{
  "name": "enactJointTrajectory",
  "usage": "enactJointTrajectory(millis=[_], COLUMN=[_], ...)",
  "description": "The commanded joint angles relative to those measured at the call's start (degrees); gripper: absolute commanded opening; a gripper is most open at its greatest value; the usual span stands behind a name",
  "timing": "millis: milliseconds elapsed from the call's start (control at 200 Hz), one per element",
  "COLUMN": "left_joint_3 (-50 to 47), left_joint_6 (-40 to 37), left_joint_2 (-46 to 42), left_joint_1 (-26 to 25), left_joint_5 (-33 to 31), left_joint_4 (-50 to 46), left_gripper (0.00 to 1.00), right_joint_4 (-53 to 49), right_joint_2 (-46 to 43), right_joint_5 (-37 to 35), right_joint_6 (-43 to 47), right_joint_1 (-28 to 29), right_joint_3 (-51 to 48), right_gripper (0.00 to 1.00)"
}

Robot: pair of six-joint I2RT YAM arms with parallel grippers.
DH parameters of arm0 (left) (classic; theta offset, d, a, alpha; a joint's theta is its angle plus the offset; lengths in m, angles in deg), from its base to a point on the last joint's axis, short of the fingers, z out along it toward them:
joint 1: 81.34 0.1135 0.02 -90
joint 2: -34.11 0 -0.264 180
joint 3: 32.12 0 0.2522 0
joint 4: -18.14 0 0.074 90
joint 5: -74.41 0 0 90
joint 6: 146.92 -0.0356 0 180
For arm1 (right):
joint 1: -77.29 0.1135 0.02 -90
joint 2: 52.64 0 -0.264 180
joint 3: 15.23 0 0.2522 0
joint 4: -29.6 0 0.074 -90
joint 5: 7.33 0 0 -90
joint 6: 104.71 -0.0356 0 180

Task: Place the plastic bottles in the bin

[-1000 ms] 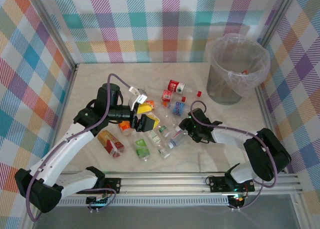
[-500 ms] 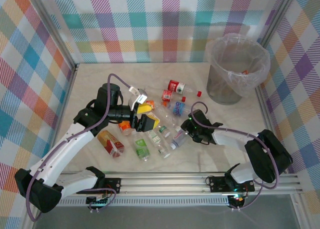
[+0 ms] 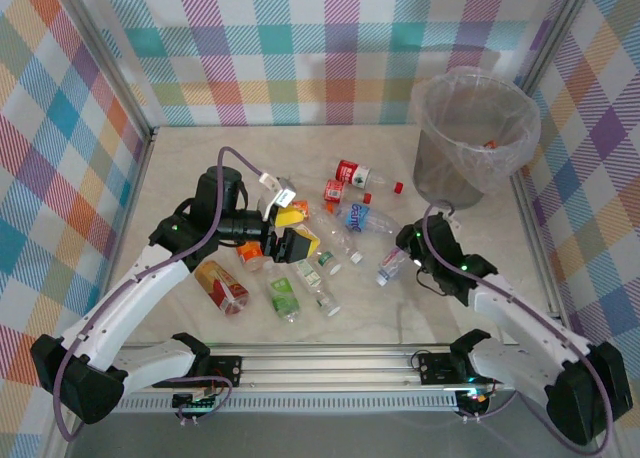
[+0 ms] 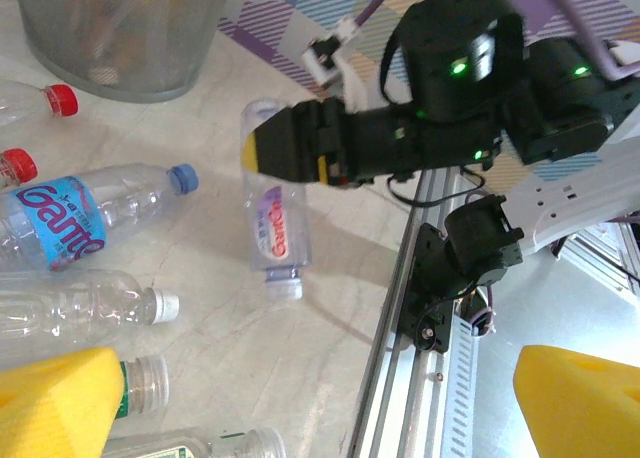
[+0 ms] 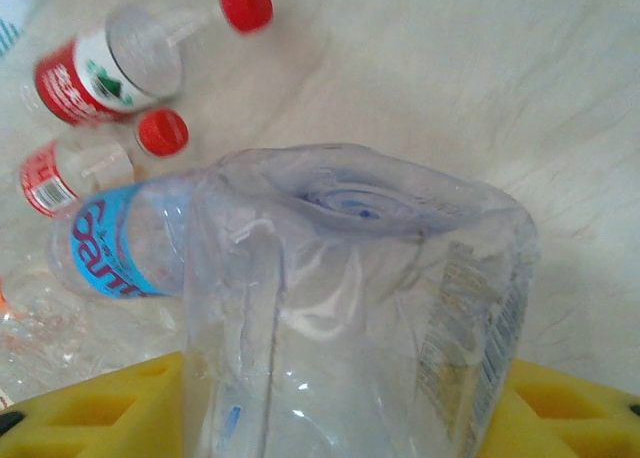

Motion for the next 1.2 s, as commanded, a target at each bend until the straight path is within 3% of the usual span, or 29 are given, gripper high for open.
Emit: enactJointTrajectory(millis=[0, 380, 650, 945, 1195], left_joint_3=[0.56, -0.10, -5.22, -11.58, -13.86], left_joint_6=[0.05, 0.07, 3.57, 9.02, 9.33], left_joint_2=[-0.06, -1.42, -7.16, -11.71, -13.43], left_joint_1=[-1.03, -1.12, -1.21, -1.20, -1.25], left_joint_5=[-0.01, -1.58, -8.60, -12.39, -15.98], left_joint_4=[0.55, 1.58, 10.01, 22.21, 24.63], left_gripper=[1.00, 1.00, 1.00, 1.00, 1.00], right_joint_4=[-5.67, -3.96, 3.19, 14.03, 17.05], right_joint_2=[-4.09, -3.65, 3.76, 13.80, 23.41], right_joint_5=[-4.78, -10.00, -14.59, -16.74, -16.78], right_joint_6=[9.61, 32.55, 46.60, 56.80, 62.94], right_joint_1=[-1.21, -2.16, -3.70, -9.60, -17.89], right_joint_3=[5.23, 24.70, 38.05, 49.02, 57.35], right_gripper=[0.61, 0.61, 0.60, 0.59, 0.58])
